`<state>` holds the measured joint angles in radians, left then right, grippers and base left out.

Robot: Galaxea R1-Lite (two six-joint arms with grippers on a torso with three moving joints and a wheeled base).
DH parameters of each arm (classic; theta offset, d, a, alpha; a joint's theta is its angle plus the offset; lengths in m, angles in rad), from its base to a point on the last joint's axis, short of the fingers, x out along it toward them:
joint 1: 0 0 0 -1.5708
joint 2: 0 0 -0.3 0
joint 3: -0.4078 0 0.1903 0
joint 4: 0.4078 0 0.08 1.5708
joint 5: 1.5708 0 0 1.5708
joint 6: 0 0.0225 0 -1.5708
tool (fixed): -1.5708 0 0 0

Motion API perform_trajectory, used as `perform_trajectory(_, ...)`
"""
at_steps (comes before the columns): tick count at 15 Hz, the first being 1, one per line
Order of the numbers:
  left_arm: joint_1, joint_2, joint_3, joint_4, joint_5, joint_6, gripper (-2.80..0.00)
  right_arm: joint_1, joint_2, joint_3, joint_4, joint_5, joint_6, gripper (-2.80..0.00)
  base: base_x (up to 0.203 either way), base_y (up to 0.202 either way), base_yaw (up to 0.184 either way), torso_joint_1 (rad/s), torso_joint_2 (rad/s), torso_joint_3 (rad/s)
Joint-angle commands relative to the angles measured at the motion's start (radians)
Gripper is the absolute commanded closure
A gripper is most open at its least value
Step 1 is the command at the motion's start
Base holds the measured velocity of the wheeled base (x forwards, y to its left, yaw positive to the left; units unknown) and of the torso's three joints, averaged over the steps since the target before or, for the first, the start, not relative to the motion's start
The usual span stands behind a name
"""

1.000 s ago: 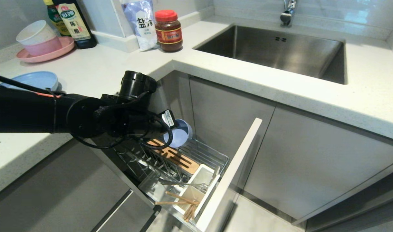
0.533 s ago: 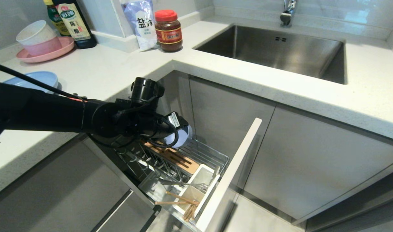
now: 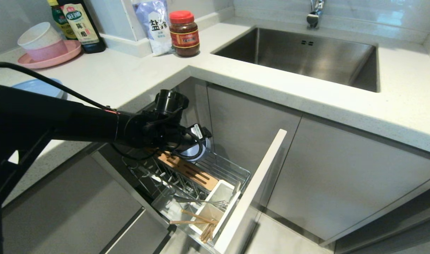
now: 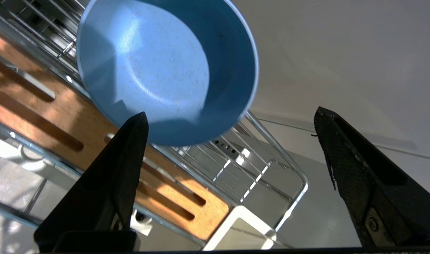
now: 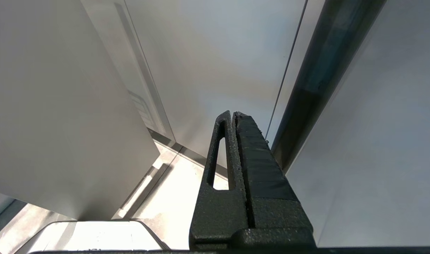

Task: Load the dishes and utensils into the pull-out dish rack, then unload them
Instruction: Take the bowl out of the cupboard

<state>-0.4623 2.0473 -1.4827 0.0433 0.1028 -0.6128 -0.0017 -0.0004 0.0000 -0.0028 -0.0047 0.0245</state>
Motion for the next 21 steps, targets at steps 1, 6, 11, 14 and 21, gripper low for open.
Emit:
perform_trajectory(1, 0.008, 0.036, -0.019, 0.0, -0.006, -0.004, -2.8, 0.0, -0.004, 0.002, 0.0, 0.0, 0.0, 0.0, 0.0, 0.0, 0.0, 0.0, 0.0, 0.0)
perform_trajectory(6, 0.02, 0.094, -0.074, 0.004, -0.014, -0.002, -2.8, 0.0, -0.004, 0.002, 0.0, 0.0, 0.0, 0.0, 0.0, 0.0, 0.0, 0.0, 0.0, 0.0)
perform_trajectory(11, 0.022, 0.102, -0.079, 0.006, -0.015, -0.002, -2.8, 0.0, -0.004, 0.002, 0.0, 0.0, 0.0, 0.0, 0.0, 0.0, 0.0, 0.0, 0.0, 0.0)
perform_trajectory(14, 0.022, 0.099, -0.079, 0.009, -0.015, -0.002, -2.8, 0.0, -0.004, 0.002, 0.0, 0.0, 0.0, 0.0, 0.0, 0.0, 0.0, 0.0, 0.0, 0.0)
perform_trajectory(21, 0.019, 0.079, -0.075, 0.012, -0.015, -0.002, 0.0, 0.0, -0.004, 0.002, 0.0, 0.0, 0.0, 0.0, 0.0, 0.0, 0.0, 0.0, 0.0, 0.0)
